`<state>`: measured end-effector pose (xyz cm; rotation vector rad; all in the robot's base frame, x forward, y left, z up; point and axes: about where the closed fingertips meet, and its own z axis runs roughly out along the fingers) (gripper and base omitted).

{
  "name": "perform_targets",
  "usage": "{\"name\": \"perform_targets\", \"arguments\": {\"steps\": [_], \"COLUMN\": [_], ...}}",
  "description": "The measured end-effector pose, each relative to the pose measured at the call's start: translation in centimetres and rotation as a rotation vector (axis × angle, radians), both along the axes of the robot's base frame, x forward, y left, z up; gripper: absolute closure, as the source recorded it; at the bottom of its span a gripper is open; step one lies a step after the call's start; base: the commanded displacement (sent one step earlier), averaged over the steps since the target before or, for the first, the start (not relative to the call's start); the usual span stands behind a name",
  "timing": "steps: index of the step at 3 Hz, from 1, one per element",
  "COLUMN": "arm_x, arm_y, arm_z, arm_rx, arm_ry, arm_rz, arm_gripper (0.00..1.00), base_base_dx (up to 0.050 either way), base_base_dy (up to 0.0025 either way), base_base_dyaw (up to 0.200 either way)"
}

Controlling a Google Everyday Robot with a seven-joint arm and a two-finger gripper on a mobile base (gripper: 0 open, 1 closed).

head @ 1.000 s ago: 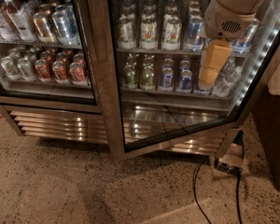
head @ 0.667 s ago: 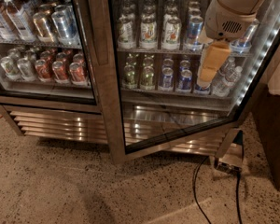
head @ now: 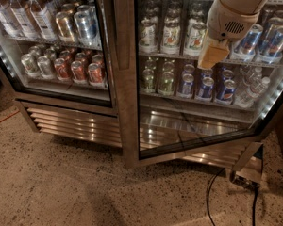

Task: Close right fridge door

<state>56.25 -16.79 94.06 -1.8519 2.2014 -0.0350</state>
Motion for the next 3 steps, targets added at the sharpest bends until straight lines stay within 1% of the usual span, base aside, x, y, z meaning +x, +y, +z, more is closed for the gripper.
{"name": "perform_targets", "arguments": {"steps": [3], "arm_x": [0.00], "arm_y": [0.00], "arm_z": [0.00], "arm_rx": [0.000], "arm_ry": [0.000], "arm_rz": [0.000], "arm_gripper": [1.00], "base_base_dx": [0.050], "base_base_dy": [-0.00002], "base_base_dyaw": [0.001]}}
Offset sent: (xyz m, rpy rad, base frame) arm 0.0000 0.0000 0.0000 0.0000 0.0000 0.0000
